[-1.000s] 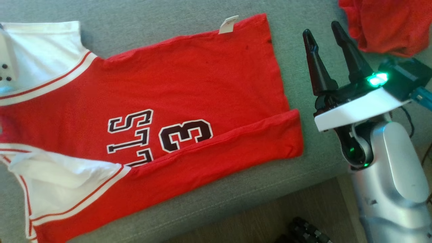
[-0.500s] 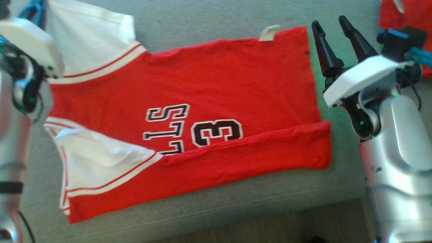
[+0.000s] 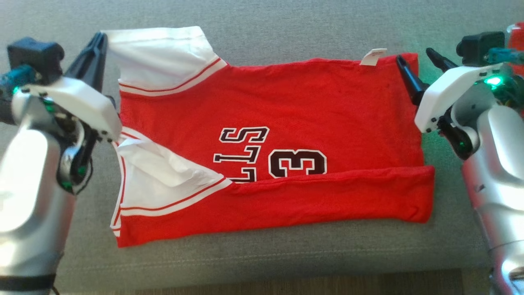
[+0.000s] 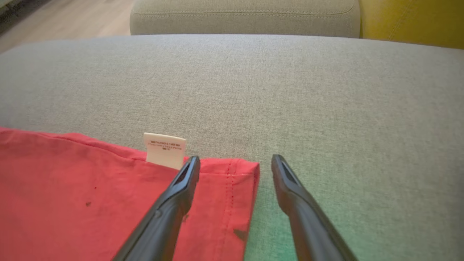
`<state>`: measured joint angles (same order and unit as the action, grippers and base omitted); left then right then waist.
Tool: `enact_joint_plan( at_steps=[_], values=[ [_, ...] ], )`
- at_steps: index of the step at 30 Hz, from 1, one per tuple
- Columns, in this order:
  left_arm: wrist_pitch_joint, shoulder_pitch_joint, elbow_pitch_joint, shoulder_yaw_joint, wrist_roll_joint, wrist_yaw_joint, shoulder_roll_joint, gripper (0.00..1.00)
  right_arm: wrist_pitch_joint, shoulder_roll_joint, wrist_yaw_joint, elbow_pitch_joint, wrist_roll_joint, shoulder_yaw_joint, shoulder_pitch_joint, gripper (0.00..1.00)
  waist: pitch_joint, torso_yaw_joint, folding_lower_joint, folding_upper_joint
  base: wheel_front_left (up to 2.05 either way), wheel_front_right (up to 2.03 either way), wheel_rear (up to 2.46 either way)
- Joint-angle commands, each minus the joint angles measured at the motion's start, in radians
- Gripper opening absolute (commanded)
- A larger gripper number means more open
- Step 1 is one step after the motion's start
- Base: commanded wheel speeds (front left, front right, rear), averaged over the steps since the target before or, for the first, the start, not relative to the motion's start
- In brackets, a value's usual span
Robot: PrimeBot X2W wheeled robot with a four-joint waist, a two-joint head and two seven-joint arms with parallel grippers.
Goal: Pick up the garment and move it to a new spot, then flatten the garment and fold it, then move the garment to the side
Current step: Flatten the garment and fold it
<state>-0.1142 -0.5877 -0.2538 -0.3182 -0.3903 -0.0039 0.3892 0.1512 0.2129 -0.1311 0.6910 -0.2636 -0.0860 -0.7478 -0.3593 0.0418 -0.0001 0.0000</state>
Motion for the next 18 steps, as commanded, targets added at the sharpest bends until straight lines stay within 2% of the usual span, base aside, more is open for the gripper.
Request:
enact_joint_plan(
  at_steps=[1,10,18],
  values=[
    [-0.004,-0.019,0.044,0.035,-0.007,0.007,0.034,0.0,0.002,0.01,0.0,-0.019,0.009,-0.022,-0.026,1.0,0.002,0.003,0.0001,0.0,0.0,0.0,0.0],
    [-0.026,0.041,0.125,0.032,-0.017,0.03,0.044,0.0,-0.019,0.064,0.0,0.115,-0.002,-0.117,-0.098,1.0,-0.005,0.017,0.0001,0.0,0.0,0.0,0.0],
    [-0.042,0.052,0.147,0.027,-0.021,0.037,0.052,0.0,-0.059,0.078,0.0,0.203,-0.028,-0.186,-0.14,1.0,-0.003,0.022,0.0001,0.0,0.0,0.0,0.0]
  ],
)
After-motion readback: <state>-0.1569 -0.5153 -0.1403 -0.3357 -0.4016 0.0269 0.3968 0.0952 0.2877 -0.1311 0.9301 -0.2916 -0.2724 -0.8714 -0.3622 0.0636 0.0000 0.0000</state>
